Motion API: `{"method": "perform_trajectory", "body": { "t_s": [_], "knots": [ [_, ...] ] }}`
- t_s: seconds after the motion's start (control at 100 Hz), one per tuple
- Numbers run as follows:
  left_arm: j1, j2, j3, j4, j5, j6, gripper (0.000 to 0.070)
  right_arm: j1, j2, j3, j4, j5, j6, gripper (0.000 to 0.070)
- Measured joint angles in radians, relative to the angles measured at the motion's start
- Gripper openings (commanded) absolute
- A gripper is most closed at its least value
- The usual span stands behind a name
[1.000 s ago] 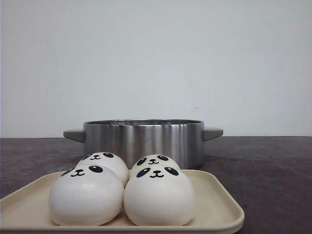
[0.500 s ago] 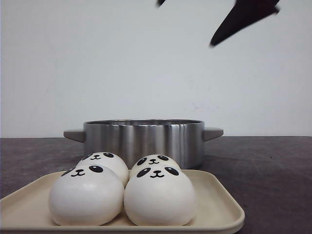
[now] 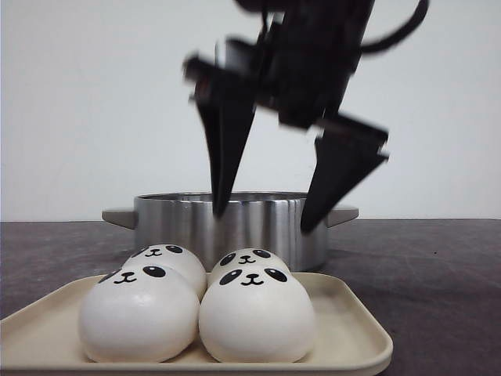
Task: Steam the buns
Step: 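Lower the open right gripper over the back panda bun nearest the pot, then close the right gripper on the bun and lift it over the pot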
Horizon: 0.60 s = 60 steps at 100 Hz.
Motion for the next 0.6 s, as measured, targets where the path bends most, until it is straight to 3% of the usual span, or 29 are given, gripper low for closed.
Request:
{"method": "perform_trajectory", "body": {
  "t_s": [0.4,0.52,0.6],
  "knots": [
    [-0.027,0.0,0.0,-0.008,0.0,-0.025,0.0625,-0.008,0.124,0.0,0.067,0.001,0.011,0.0518],
    [-0.037,0.0,0.0,-0.008,-0.012,-0.026,0.0625,-0.016,0.132,0.0,0.08,0.001,0.025,0.0407],
    [-0.043,0.0,0.0,-0.007,-0.022,-0.026,0.0625,-0.025,0.136,0.0,0.08,0.001,0.031,0.0399]
  ]
}}
